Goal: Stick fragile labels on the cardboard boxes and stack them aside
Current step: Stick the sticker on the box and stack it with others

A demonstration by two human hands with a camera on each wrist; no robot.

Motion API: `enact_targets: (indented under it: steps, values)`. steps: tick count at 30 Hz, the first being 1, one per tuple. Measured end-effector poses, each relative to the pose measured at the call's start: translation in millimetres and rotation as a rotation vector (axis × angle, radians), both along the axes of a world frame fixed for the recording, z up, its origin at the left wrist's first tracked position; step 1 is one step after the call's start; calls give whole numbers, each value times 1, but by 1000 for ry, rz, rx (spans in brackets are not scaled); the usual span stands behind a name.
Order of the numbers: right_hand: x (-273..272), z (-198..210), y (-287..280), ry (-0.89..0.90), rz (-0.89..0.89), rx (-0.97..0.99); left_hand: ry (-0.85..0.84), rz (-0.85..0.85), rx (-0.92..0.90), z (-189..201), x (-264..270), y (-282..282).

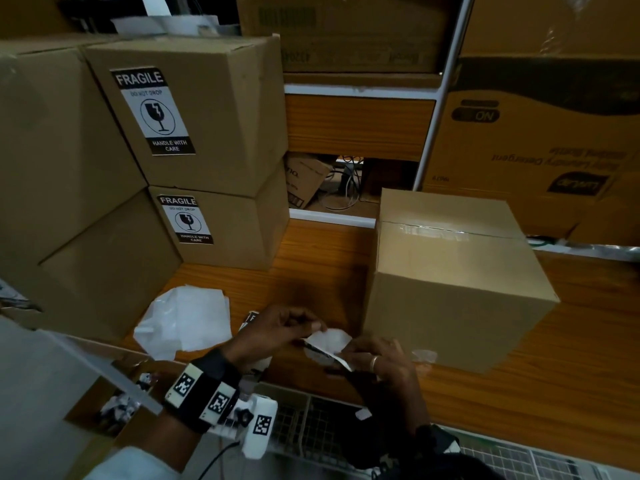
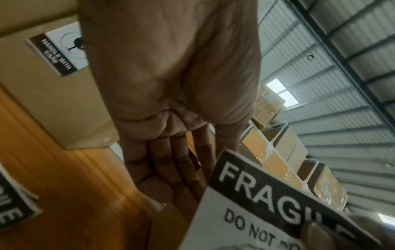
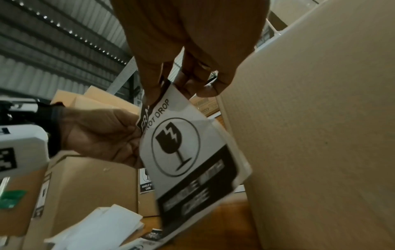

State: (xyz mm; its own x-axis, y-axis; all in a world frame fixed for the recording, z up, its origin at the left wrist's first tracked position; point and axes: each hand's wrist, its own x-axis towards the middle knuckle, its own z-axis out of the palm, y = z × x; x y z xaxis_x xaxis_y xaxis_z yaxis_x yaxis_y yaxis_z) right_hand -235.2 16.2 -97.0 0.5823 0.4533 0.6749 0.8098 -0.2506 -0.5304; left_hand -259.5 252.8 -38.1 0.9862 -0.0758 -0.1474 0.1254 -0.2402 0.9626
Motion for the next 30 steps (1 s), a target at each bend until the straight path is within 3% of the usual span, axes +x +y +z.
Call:
enact_targets:
  steps: [8,12,16,21,26,30]
  values:
    - [-7,-4,6,-78,-16,-33,16,-72,-14,5,-16,9]
    - [-12,-3,4,24,-43,-50,82,-50,-57,3,-20,16]
    - [-8,-4,7,-72,-15,-103,103,-62,-118,4,-23,19]
    - [-9,-6,12,-97,-2,-112,146,27,-60,1,-25,17]
    - [-8,-3,12,-134,22,-85,199,-42,-41,-1,-26,17]
    - [-14,0,13,-126,-3,-63,147,-8,-42,2,-24,17]
